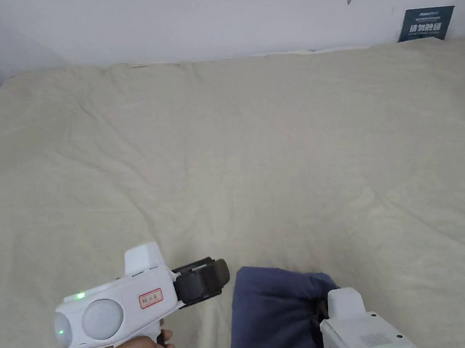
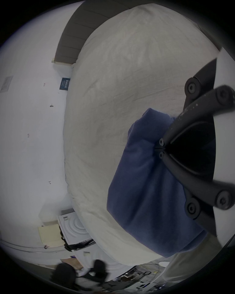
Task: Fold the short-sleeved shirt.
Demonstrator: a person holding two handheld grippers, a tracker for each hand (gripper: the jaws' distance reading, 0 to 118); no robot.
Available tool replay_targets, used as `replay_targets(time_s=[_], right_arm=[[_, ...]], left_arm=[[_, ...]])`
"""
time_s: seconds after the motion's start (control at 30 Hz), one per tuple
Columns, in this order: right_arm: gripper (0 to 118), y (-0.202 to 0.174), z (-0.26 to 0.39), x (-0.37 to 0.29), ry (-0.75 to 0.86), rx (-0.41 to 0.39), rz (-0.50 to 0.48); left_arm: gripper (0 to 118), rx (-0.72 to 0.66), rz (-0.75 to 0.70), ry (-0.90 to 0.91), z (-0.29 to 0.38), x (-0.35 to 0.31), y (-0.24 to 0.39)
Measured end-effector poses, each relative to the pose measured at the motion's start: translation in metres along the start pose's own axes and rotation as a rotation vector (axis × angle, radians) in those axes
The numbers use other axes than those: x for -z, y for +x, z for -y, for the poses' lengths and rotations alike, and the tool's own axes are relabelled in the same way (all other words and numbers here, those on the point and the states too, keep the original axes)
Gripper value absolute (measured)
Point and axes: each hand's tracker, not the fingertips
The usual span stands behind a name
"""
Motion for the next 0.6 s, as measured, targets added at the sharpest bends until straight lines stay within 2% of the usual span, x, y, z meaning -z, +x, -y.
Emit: replay_targets(time_s=[0.13, 0.23, 0.3, 0.33, 0.37, 0.4, 0.43, 0.47, 0.6], right_arm=[[1, 0.001, -0.001, 0.001, -0.005, 0.013, -0.003], [1, 0.001, -0.002, 0.0, -0.012, 0.004, -0.004], [1, 0.002, -0.003, 0.0, -0.012, 0.007, -0.007], [1, 0.002, -0.003, 0.0, -0.012, 0.007, -0.007], [1, 0.002, -0.003, 0.001, -0.012, 0.007, -0.007], [1, 0.002, -0.003, 0.001, -0.013, 0.005, -0.006], [1, 0.001, -0.004, 0.001, -0.015, 0.001, -0.004], [1, 0.001, -0.004, 0.001, -0.017, -0.002, -0.002], [1, 0.002, -0.011, -0.003, -0.031, -0.013, -0.009]], left_arm=[[118, -0.049, 0.008, -0.1, 0.009, 0.041, -0.007], [113, 0.012, 0.028, -0.172, 0.016, 0.063, 0.0], [93, 0.065, 0.026, -0.228, 0.02, 0.077, 0.006], [77, 0.074, 0.022, -0.25, 0.022, 0.083, 0.008], [51, 0.071, 0.019, -0.269, 0.024, 0.088, 0.01], [41, 0.069, 0.029, -0.28, 0.027, 0.092, 0.011], [38, 0.07, 0.046, -0.285, 0.03, 0.095, 0.012], [30, 0.074, 0.033, -0.273, 0.034, 0.094, 0.013], [24, 0.023, 0.038, -0.238, 0.034, 0.09, 0.008]])
